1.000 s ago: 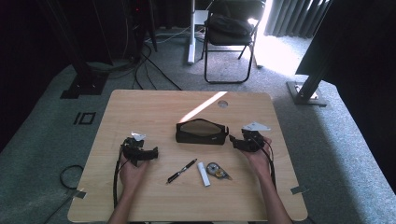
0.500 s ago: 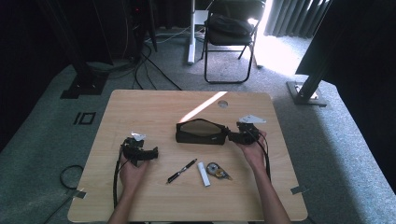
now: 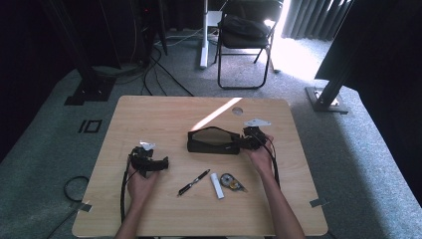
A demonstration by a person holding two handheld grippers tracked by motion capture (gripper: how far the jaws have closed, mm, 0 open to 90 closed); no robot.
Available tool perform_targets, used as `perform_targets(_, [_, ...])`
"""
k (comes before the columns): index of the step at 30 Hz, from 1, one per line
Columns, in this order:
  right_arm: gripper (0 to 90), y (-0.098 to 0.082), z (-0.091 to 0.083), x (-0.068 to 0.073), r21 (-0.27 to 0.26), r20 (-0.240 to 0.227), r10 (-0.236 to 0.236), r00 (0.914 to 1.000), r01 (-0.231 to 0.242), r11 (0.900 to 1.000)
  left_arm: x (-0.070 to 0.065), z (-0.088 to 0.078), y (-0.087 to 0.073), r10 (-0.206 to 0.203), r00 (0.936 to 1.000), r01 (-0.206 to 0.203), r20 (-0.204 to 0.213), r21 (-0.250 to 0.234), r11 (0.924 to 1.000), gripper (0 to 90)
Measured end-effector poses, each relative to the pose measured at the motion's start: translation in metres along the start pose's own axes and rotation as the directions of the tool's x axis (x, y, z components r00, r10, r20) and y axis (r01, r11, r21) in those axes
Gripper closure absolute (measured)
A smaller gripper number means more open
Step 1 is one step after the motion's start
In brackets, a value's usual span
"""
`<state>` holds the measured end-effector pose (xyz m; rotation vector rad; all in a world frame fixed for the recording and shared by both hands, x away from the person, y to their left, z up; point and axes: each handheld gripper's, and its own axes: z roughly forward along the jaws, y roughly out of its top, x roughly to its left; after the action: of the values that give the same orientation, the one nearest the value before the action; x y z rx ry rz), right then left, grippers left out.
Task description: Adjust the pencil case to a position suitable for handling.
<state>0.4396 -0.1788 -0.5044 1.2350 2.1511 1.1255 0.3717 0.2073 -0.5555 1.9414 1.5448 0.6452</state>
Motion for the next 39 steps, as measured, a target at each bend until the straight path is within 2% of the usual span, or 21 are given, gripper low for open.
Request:
perform_targets(8, [36.1, -0.007, 0.000, 0.004, 0.029, -0.010, -0.017, 0.9998, 0.018, 0.999, 0.000, 0.000, 0.000, 0.000, 1.0000, 0.000, 0.000, 0.000, 1.0000, 1.3])
perform_targets(10, [40.0, -0.009, -0.001, 0.005, 0.045, 0.001, -0.033, 0.9995, 0.033, 0.998, 0.000, 0.000, 0.000, 0.000, 1.0000, 0.000, 0.000, 0.000, 1.0000, 1.3])
perform_targets(11, [46.8, -0.011, -0.003, 0.006, 0.056, 0.000, -0.034, 0.9994, 0.034, 0.998, 0.000, 0.000, 0.000, 0.000, 1.0000, 0.000, 0.000, 0.000, 1.0000, 1.3])
perform_targets(12, [46.8, -0.011, -0.003, 0.006, 0.056, 0.000, -0.034, 0.9994, 0.034, 0.998, 0.000, 0.000, 0.000, 0.000, 1.0000, 0.000, 0.000, 0.000, 1.0000, 1.3])
perform_targets(14, [54.4, -0.015, -0.010, 0.009, 0.053, -0.007, -0.046, 0.9989, 0.046, 0.998, 0.000, 0.000, 0.000, -0.001, 1.0000, 0.001, 0.000, 0.000, 1.0000, 1.3])
perform_targets(17, [58.3, -0.018, -0.014, 0.012, 0.051, -0.010, -0.064, 0.9979, 0.064, 0.997, 0.000, 0.000, 0.000, -0.001, 1.0000, 0.001, 0.000, 0.000, 1.0000, 1.3])
perform_targets(19, [61.5, -0.023, -0.021, 0.014, 0.055, -0.021, -0.097, 0.9951, 0.098, 0.994, 0.000, 0.000, 0.000, -0.001, 1.0000, 0.001, 0.000, 0.001, 1.0000, 1.3])
perform_targets(28, [64.9, -0.034, -0.036, 0.014, 0.053, -0.050, -0.168, 0.9845, 0.171, 0.984, 0.000, 0.000, 0.000, 0.000, 1.0000, 0.000, 0.000, 0.000, 1.0000, 1.3])
perform_targets(30, [65.4, -0.038, -0.041, 0.013, 0.052, -0.063, -0.195, 0.9788, 0.199, 0.979, 0.000, 0.000, 0.000, -0.001, 1.0000, 0.001, 0.000, 0.000, 1.0000, 1.3])
perform_targets(33, [65.7, -0.041, -0.046, 0.012, 0.053, -0.068, -0.212, 0.9750, 0.215, 0.975, 0.000, 0.000, 0.000, -0.001, 1.0000, 0.001, 0.000, 0.000, 1.0000, 1.3])
perform_targets(37, [65.0, -0.044, -0.050, 0.008, 0.050, -0.074, -0.218, 0.9732, 0.222, 0.974, 0.000, 0.000, 0.000, -0.002, 1.0000, 0.002, -0.002, -0.001, 1.0000, 1.3])
perform_targets(39, [60.6, -0.045, -0.051, 0.005, 0.045, -0.076, -0.201, 0.9766, 0.205, 0.978, 0.000, 0.000, 0.000, -0.002, 1.0000, 0.002, -0.002, -0.001, 1.0000, 1.3])
